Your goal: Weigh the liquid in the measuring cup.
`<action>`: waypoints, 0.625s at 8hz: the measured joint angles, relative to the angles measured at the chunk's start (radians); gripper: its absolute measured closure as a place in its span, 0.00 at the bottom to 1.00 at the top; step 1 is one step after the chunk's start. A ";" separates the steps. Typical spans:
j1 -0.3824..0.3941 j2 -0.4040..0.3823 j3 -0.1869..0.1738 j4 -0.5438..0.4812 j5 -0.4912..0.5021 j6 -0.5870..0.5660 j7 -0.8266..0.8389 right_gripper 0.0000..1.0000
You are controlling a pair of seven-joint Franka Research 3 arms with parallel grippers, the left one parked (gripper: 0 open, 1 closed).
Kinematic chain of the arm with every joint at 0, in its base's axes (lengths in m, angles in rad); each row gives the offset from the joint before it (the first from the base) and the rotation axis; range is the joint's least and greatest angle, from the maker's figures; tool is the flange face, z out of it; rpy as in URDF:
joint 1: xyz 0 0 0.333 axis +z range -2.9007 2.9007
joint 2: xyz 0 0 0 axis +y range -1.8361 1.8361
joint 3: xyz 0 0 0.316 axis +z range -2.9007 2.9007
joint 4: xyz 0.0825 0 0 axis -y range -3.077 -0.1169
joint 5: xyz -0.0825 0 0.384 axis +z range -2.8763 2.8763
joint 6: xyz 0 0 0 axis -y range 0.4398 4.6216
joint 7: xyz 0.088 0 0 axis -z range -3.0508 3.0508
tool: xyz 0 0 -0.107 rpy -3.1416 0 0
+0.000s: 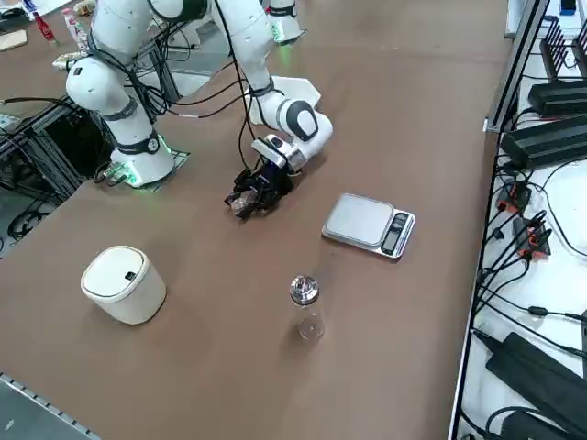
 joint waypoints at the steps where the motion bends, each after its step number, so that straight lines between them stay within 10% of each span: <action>1: 0.000 -0.005 0.000 0.000 0.000 0.001 0.000 0.38; 5: 0.034 -0.068 0.009 0.055 -0.092 -0.052 -0.050 0.38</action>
